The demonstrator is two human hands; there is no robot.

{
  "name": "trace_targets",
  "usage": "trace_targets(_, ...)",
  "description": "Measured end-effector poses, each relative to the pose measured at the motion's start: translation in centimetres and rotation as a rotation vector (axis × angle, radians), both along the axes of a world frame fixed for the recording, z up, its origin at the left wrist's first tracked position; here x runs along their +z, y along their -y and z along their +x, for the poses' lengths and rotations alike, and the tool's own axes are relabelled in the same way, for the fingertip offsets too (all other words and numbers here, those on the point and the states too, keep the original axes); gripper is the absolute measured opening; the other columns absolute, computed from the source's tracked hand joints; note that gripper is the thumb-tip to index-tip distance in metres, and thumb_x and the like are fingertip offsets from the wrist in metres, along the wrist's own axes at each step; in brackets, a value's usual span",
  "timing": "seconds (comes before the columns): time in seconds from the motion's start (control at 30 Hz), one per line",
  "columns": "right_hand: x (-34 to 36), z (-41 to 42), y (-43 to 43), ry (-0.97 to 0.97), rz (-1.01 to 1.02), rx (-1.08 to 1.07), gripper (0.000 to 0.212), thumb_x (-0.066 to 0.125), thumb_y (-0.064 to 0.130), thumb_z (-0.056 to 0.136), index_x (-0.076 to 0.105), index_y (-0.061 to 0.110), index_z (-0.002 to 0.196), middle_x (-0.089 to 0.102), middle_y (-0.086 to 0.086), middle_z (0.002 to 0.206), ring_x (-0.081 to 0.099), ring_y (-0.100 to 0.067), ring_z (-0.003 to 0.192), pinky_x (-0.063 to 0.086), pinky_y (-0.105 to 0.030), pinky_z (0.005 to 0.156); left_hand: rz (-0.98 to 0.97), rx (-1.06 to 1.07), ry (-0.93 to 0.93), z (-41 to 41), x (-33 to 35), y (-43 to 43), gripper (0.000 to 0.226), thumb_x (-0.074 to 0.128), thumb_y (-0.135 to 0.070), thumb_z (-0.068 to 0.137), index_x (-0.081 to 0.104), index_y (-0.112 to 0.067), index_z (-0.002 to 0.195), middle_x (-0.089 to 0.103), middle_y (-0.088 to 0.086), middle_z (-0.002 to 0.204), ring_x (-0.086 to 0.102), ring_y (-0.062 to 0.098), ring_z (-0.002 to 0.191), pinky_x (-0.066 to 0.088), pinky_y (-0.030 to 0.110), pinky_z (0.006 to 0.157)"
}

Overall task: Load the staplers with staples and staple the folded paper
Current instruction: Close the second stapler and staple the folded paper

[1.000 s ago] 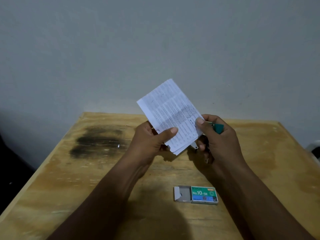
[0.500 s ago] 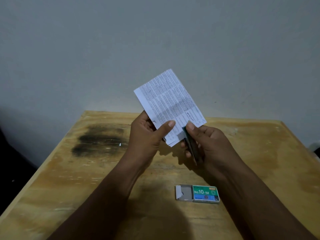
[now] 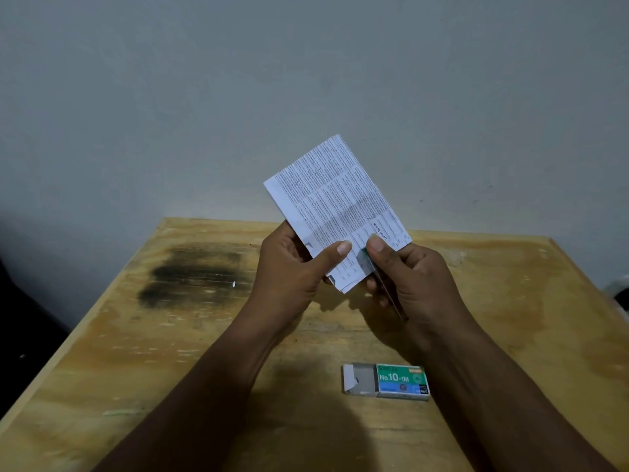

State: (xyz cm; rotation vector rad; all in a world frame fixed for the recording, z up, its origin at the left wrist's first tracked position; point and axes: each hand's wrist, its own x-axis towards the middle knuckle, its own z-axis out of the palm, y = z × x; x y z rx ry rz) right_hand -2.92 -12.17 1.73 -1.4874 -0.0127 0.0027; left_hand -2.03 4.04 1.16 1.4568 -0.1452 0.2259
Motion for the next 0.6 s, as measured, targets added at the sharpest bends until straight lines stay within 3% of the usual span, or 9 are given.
trace_targets(0.2, -0.2, 0.5, 0.0, 0.052, -0.039, -0.012, 0.038, 0.068, 0.048, 0.082, 0.076, 0.015, 0.1, 0.065, -0.015, 0.066, 0.055, -0.016, 0.054, 0.043, -0.027, 0.046, 0.028, 0.027, -0.009, 0.0, -0.2, 0.1, 0.042, 0.078, -0.006, 0.085, 0.065, -0.01, 0.125, 0.077, 0.001, 0.115, 0.075, 0.016, 0.101, 0.064, 0.03, 0.074)
trace_targets(0.37, 0.2, 0.4, -0.1, -0.063, -0.036, 0.052, 0.049, 0.062, 0.058, 0.081, 0.075, 0.013, 0.098, 0.064, -0.009, 0.063, 0.054, -0.014, 0.05, 0.043, -0.026, 0.047, 0.022, 0.041, -0.031, 0.3, -0.2, -0.3, 0.034, 0.075, -0.006, 0.087, 0.067, -0.018, 0.118, 0.078, -0.008, 0.108, 0.075, 0.011, 0.099, 0.062, 0.026, 0.073)
trace_targets(0.5, 0.4, 0.4, 0.6, -0.106, 0.011, 0.126, 0.05, 0.057, 0.065, 0.084, 0.074, 0.022, 0.104, 0.066, -0.009, 0.077, 0.045, -0.017, 0.049, 0.033, -0.027, 0.049, 0.021, 0.05, -0.069, 0.5, -0.2, -0.7, 0.035, 0.074, -0.007, 0.089, 0.066, -0.015, 0.122, 0.077, -0.002, 0.113, 0.075, 0.014, 0.101, 0.064, 0.033, 0.077)
trace_targets(0.6, 0.8, 0.7, 1.5, -0.171, 0.164, 0.142, 0.04, 0.058, 0.052, 0.092, 0.075, 0.02, 0.108, 0.064, -0.011, 0.081, 0.045, -0.014, 0.053, 0.031, -0.027, 0.051, 0.021, 0.055, -0.109, 0.8, -0.2, -1.2, 0.033, 0.072, -0.008, 0.091, 0.065, -0.021, 0.12, 0.075, -0.003, 0.117, 0.074, 0.013, 0.106, 0.063, 0.034, 0.082)
